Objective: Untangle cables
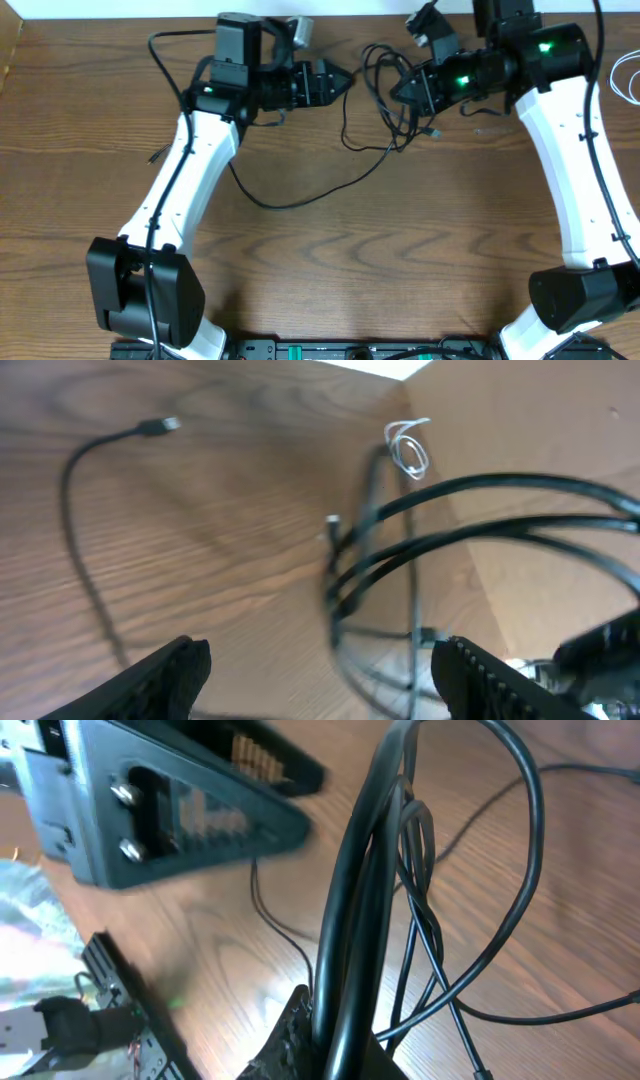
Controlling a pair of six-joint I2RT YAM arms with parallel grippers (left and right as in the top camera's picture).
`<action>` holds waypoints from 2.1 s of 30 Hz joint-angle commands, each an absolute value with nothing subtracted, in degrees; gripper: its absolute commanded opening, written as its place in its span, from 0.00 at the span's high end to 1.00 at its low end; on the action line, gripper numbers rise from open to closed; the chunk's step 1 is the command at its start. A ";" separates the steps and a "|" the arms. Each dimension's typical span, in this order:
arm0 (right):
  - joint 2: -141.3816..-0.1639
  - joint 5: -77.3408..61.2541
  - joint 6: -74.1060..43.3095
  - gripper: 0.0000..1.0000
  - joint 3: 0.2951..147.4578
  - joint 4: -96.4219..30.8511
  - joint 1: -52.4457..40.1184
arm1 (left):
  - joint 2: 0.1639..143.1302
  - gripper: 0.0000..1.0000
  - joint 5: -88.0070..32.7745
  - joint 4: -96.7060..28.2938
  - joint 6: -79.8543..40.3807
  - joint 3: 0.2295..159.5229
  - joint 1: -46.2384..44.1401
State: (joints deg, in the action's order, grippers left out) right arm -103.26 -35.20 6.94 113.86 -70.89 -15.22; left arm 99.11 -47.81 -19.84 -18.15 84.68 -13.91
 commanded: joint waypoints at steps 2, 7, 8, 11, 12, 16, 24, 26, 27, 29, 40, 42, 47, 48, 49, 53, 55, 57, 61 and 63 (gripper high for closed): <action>-103.26 -36.60 8.03 0.99 114.30 -70.78 -18.09 | 99.79 0.24 -45.58 -19.59 -19.22 85.23 -15.35; -103.26 -36.67 8.03 0.99 114.30 -71.05 -19.66 | 101.34 0.26 -45.34 -19.49 -20.99 85.23 -15.35; -103.26 -36.62 8.05 0.99 114.30 -71.07 -19.94 | 101.60 0.28 -45.32 -19.33 -21.47 85.25 -15.35; -103.26 -36.34 8.45 0.99 114.30 -71.11 -20.34 | 101.93 0.30 -42.52 -19.25 -23.94 85.23 -15.35; -103.26 -35.79 8.45 0.99 114.30 -71.13 -20.34 | 101.93 0.30 -42.22 -19.16 -24.32 85.23 -15.35; -103.26 -31.70 7.97 0.99 114.30 -71.37 -20.23 | 101.93 0.36 -41.91 -19.14 -24.93 85.23 -15.29; -103.26 -30.24 7.31 0.99 114.30 -71.72 -20.25 | 101.91 0.44 -41.91 -19.14 -26.44 85.23 -15.29; -103.28 -29.76 6.83 0.99 114.30 -71.77 -20.25 | 101.91 0.50 -41.89 -19.14 -27.51 85.23 -15.29; -103.31 -28.51 5.87 0.99 114.30 -71.68 -20.25 | 101.91 0.52 -41.65 -19.18 -28.21 85.25 -15.29; -103.55 -25.15 4.21 0.99 114.26 -71.55 -20.34 | 101.91 0.55 -40.88 -19.16 -29.45 85.23 -15.29; -104.49 -28.01 3.92 0.99 114.24 -71.55 -21.65 | 101.91 0.54 -36.80 -19.11 -36.38 85.23 -15.38; -104.49 -28.01 3.92 0.99 114.24 -71.50 -22.28 | 101.93 0.54 -36.73 -19.14 -36.36 85.23 -15.59; -104.49 -27.94 3.92 0.99 114.24 -71.37 -23.59 | 102.76 0.54 -35.77 -19.20 -36.40 85.19 -16.91; -104.49 -27.73 3.92 0.99 114.24 -71.37 -23.73 | 103.02 0.54 -34.74 -19.66 -36.86 85.19 -17.21; -104.49 -27.53 3.90 0.99 114.24 -71.40 -23.75 | 103.09 0.54 -33.76 -20.18 -37.50 85.19 -17.34; -104.49 -27.55 3.90 0.99 114.24 -71.53 -23.73 | 103.20 0.58 -31.88 -20.45 -38.52 85.17 -17.45; -104.49 -27.64 3.90 0.99 114.24 -71.55 -23.73 | 103.20 0.62 -31.03 -20.43 -39.07 85.17 -17.45; -104.49 -28.27 3.90 0.99 114.24 -71.57 -23.73 | 103.22 0.66 -30.30 -20.45 -39.75 85.06 -17.50; -104.49 -30.41 3.95 0.99 114.24 -71.57 -23.92 | 103.50 0.69 -29.89 -20.43 -39.77 84.97 -17.89; -104.49 -30.33 3.97 0.99 114.24 -71.57 -24.27 | 103.77 0.72 -29.87 -20.45 -39.75 84.97 -18.22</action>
